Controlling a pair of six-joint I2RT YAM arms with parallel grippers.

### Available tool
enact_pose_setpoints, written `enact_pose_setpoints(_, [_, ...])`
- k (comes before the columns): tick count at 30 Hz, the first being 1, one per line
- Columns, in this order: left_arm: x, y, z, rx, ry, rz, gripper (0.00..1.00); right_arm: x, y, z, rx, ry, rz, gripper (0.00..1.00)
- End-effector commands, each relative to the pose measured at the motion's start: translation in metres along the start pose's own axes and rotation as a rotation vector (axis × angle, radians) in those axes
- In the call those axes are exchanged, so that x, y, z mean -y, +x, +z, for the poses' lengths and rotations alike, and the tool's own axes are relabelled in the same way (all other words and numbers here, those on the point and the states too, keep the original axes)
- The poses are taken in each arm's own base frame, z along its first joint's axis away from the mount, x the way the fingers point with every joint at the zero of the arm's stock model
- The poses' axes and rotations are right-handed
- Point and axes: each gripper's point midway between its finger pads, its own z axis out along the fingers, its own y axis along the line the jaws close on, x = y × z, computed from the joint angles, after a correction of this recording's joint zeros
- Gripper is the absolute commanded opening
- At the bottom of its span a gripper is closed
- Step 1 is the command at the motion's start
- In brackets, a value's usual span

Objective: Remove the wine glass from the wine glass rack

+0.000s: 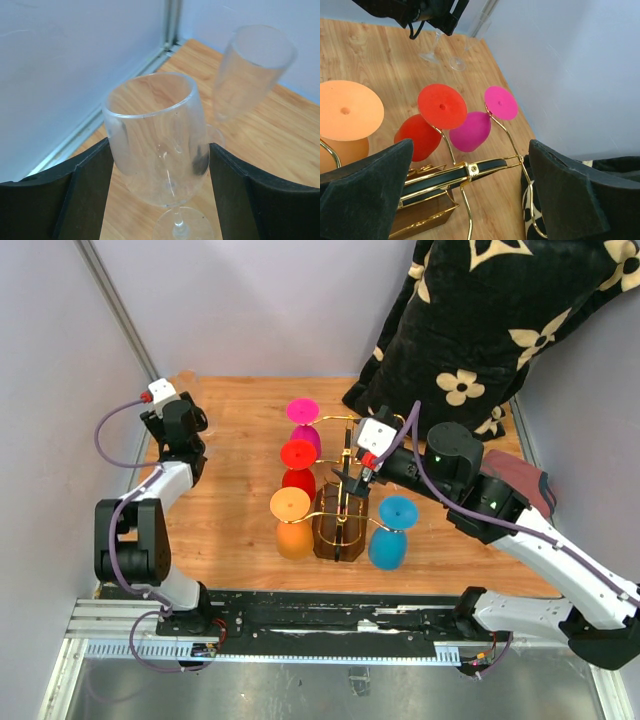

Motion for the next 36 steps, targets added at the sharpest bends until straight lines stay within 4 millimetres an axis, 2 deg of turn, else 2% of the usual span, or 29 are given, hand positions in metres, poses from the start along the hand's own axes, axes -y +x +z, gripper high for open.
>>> enact_pose_setpoints(1, [-0.033,-0.013,0.009,0.118,-0.204,-0.007,0.45,0.009,-0.01,-0.007,0.062,0.023,0.042,0.98])
enact_pose_setpoints(3, [-0.04,-0.001,0.012,0.109,-0.243,0.008,0.45,0.011,-0.008,-0.007,0.062,0.028,0.05,0.98])
enact_pose_setpoints(7, [-0.051,0.01,0.017,0.113,-0.328,0.025,0.45,0.017,0.0,-0.007,0.055,0.049,0.08,0.98])
enact_pose_setpoints(12, [-0.058,0.007,0.022,0.163,-0.409,0.053,0.45,0.024,0.014,-0.011,0.022,0.038,0.198,0.99])
enact_pose_setpoints(16, [-0.058,0.011,0.028,0.182,-0.438,0.075,0.46,0.028,0.019,-0.019,0.012,0.058,0.204,0.99])
enact_pose_setpoints(19, [-0.06,0.013,0.031,0.209,-0.473,0.103,0.52,0.03,0.019,-0.024,0.016,0.075,0.193,0.99])
enact_pose_setpoints(23, [-0.063,0.016,0.026,0.266,-0.52,0.13,0.64,0.033,0.022,-0.023,0.011,0.09,0.192,0.99])
enact_pose_setpoints(29, [-0.049,0.027,0.028,0.288,-0.475,0.128,0.66,0.035,0.028,-0.017,0.005,0.088,0.207,0.99])
enact_pose_setpoints(33, [-0.047,0.022,0.023,0.337,-0.463,0.099,0.64,0.036,0.03,-0.019,0.009,0.094,0.21,0.99])
enact_pose_setpoints(36, [-0.047,0.021,0.02,0.36,-0.461,0.084,0.76,0.038,0.03,-0.019,0.012,0.097,0.213,0.99])
